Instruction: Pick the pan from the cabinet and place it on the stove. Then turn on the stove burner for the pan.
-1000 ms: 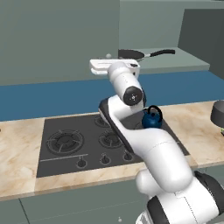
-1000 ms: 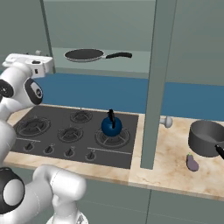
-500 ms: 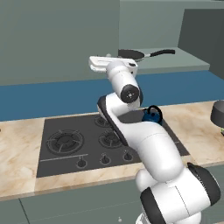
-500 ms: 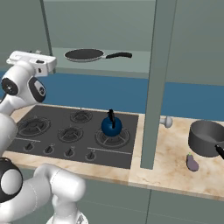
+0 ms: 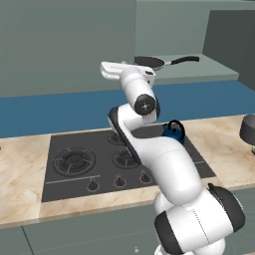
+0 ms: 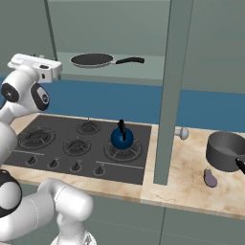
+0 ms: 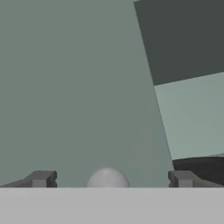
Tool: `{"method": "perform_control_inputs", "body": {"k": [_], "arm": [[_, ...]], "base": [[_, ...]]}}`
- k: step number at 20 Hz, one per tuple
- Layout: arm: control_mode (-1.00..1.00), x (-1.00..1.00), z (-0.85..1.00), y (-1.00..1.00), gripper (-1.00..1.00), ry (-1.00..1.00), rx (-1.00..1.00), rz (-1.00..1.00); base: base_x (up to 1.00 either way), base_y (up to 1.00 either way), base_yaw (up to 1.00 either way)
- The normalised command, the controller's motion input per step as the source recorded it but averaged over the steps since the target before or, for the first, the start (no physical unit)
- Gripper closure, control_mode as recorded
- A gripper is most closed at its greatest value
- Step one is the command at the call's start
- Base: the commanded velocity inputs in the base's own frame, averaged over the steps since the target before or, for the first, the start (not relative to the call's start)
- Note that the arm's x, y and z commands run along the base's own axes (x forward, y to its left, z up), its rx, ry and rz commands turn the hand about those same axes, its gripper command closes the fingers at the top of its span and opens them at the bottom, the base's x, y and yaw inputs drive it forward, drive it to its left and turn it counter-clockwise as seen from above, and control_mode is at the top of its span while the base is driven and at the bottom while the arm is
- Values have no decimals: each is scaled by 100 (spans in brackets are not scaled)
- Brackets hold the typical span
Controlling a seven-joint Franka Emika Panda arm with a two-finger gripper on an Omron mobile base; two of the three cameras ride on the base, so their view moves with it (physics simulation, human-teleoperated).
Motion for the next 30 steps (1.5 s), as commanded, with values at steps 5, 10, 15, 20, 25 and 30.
{"method": "perform_control_inputs", "body": {"k": [5, 10, 15, 20, 25, 30], "arm": [[-100, 18, 0, 11, 100, 0, 0, 0], [-100, 24, 0, 23, 100, 0, 0, 0], [-100, 15, 0, 14, 100, 0, 0, 0], [-100, 7, -4, 27, 100, 0, 0, 0], [-100, 3, -4, 28, 100, 0, 0, 0], [-100, 0, -1, 30, 100, -3, 0, 0]], "base": [[0, 0, 0], [0, 0, 0], [0, 0, 0], [0, 0, 0], [0, 0, 0], [0, 0, 0]]}}
